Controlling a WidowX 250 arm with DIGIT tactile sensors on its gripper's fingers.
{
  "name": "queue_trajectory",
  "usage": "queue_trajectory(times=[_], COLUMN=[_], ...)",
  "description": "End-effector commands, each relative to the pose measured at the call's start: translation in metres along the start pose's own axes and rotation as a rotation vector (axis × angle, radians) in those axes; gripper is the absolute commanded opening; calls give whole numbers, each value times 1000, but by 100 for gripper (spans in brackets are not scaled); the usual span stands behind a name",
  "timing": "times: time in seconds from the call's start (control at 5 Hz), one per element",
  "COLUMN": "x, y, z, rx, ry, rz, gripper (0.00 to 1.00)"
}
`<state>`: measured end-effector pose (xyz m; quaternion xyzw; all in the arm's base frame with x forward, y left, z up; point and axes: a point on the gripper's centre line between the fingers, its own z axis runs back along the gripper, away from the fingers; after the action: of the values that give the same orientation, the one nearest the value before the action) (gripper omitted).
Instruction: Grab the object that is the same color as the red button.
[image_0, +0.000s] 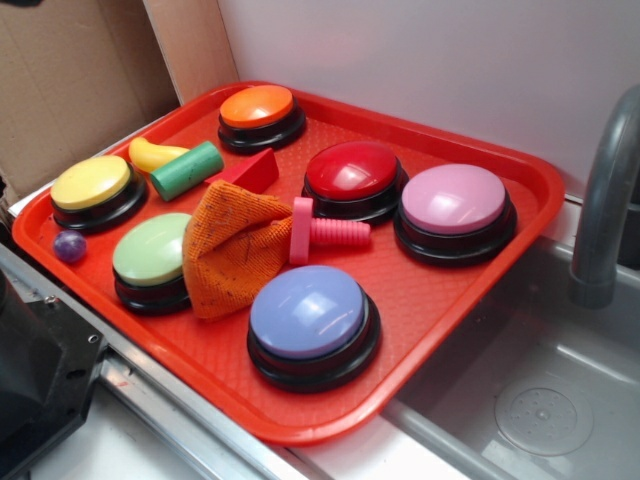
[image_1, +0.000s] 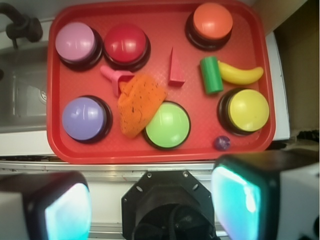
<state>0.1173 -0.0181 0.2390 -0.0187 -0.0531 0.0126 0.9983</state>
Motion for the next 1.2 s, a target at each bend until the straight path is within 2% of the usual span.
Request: queue_trajectory(times=[0.0, 0.4, 0.6, 1.0], x=[38, 78, 88, 99], y=[17, 38, 50, 57], z=[-36, -102, -133, -176], rx=[48, 19, 9, -7], ry=[-79, -89, -82, -64], rz=[-18, -38, -26, -64], gripper=[100, 100, 100, 100])
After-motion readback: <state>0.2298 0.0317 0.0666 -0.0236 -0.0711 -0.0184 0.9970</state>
